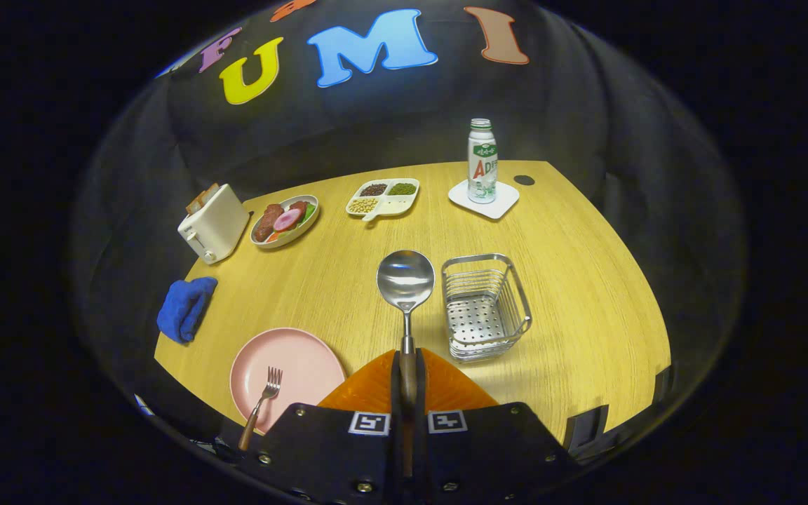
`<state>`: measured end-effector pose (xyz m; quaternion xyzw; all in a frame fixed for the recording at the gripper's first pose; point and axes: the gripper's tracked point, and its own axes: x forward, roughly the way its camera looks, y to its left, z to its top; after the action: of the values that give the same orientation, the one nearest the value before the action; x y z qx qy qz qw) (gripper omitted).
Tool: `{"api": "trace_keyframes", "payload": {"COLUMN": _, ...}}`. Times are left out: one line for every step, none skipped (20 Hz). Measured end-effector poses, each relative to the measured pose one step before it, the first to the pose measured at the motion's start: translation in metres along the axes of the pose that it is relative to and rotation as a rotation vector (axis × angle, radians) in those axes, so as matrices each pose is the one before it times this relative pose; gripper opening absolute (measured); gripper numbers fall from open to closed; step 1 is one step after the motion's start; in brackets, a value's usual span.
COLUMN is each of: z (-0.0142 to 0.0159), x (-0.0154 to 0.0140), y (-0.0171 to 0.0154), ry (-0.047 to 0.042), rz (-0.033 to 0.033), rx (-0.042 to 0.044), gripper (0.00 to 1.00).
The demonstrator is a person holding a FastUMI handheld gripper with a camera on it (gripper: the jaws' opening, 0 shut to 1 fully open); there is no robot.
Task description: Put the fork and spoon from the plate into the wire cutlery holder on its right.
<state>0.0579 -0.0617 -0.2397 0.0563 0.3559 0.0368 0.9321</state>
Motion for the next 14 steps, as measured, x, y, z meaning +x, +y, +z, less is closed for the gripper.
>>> {"api": "trace_keyframes", "payload": {"z": -0.00054, "x": -0.00041, "y": -0.00723, "ry": -0.00103, "rz": -0.01236, "rx": 0.00626, "gripper": 0.06}}
{"api": "trace_keyframes", "payload": {"z": -0.00055, "x": -0.00063, "y": -0.00717, "ry": 0.00219, "rz": -0.01163, "rx": 0.00538, "gripper": 0.06}}
{"api": "trace_keyframes", "payload": {"z": -0.00264, "x": 0.00057, "y": -0.00444, "ry": 0.00512, "rz": -0.00985, "rx": 0.00702, "gripper": 0.06}}
{"api": "trace_keyframes", "payload": {"z": -0.00149, "x": 0.00035, "y": -0.00389, "ry": 0.00501, "rz": -0.00613, "rx": 0.00873, "gripper": 0.06}}
{"api": "trace_keyframes", "payload": {"z": -0.00422, "x": 0.0001, "y": -0.00392, "ry": 0.00932, "rz": -0.00555, "rx": 0.00707, "gripper": 0.06}}
{"api": "trace_keyframes", "payload": {"z": -0.00219, "x": 0.00114, "y": -0.00428, "ry": 0.007, "rz": -0.00752, "rx": 0.00287, "gripper": 0.06}}
{"api": "trace_keyframes", "payload": {"z": -0.003, "x": 0.00163, "y": -0.00418, "ry": 0.00941, "rz": -0.00649, "rx": 0.00233, "gripper": 0.06}}
{"api": "trace_keyframes", "payload": {"z": -0.00224, "x": 0.0011, "y": -0.00218, "ry": 0.01187, "rz": -0.00207, "rx": 0.00493, "gripper": 0.06}}
{"api": "trace_keyframes", "payload": {"z": -0.00166, "x": 0.00185, "y": -0.00084, "ry": 0.00994, "rz": -0.0014, "rx": 0.00815, "gripper": 0.06}}
{"api": "trace_keyframes", "payload": {"z": -0.00098, "x": 0.00077, "y": -0.0014, "ry": 0.00998, "rz": -0.00046, "rx": 0.00986, "gripper": 0.06}}
{"api": "trace_keyframes", "payload": {"z": -0.00041, "x": 0.0016, "y": -0.00092, "ry": 0.00551, "rz": 0.0004, "rx": 0.00926, "gripper": 0.06}}
{"api": "trace_keyframes", "payload": {"z": 0.0002, "x": 0.00133, "y": -0.00145, "ry": 0.00529, "rz": -0.00042, "rx": 0.00719, "gripper": 0.06}}
{"api": "trace_keyframes", "payload": {"z": -0.00021, "x": 0.00192, "y": -0.00186, "ry": 0.00802, "rz": -0.00138, "rx": 0.00486, "gripper": 0.06}}
{"api": "trace_keyframes", "payload": {"z": 0.00053, "x": -0.00001, "y": -0.00154, "ry": 0.00718, "rz": -0.00191, "rx": 0.00559, "gripper": 0.06}}
